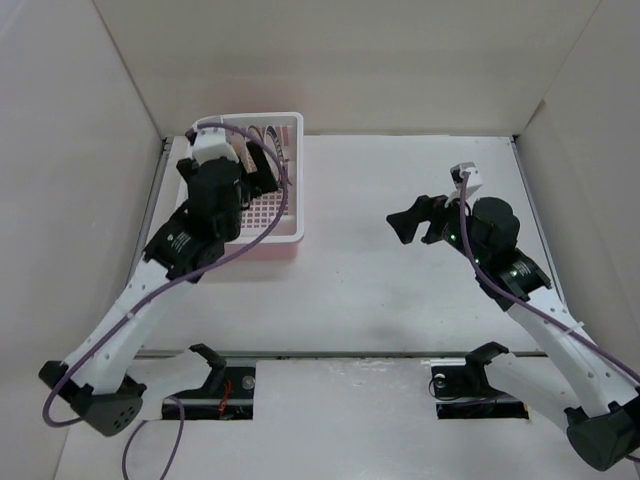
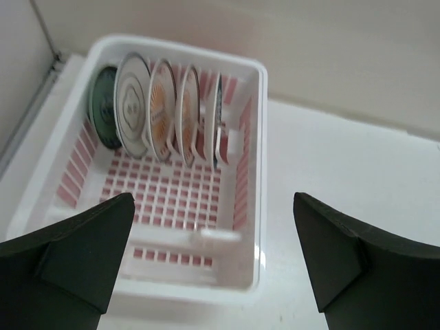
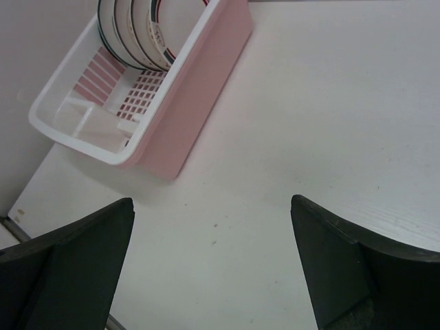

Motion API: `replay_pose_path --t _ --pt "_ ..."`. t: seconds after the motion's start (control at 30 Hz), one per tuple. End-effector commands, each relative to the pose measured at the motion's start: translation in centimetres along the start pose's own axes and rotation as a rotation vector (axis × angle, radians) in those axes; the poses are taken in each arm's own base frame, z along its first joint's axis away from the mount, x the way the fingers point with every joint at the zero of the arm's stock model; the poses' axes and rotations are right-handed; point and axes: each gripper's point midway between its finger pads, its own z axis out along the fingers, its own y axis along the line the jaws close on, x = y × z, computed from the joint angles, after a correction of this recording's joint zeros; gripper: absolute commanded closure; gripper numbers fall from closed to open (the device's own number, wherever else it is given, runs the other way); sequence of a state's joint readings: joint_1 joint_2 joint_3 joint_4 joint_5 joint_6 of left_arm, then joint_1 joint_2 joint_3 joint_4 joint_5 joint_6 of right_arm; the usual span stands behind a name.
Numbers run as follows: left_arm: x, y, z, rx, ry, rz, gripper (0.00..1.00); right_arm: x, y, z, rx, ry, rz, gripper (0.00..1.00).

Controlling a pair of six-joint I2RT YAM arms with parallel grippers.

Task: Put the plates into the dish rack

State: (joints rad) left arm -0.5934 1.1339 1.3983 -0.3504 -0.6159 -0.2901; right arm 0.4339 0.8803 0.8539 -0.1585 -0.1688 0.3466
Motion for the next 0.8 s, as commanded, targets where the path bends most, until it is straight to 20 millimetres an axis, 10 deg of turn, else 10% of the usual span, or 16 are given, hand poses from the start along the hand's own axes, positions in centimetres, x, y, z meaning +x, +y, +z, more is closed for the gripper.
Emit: replay_pose_path --t 0.0,0.3,0.77 --pt "5.0 1.7 -2.8 -0.006 0.116 -0.026 0.00 -3.2 0.3 -1.4 0.060 -0.080 -0.036 0.00" --pt "4.0 6.6 -10.8 0.152 -0.009 -0.166 0.00 -5.4 2.2 -6.4 0.076 -0.179 -0.046 0.00" --pt "5.7 8.4 -11.9 0.172 -0.032 -0.117 0.00 -6.7 0.8 -8.7 0.167 -0.259 -0.005 0.00"
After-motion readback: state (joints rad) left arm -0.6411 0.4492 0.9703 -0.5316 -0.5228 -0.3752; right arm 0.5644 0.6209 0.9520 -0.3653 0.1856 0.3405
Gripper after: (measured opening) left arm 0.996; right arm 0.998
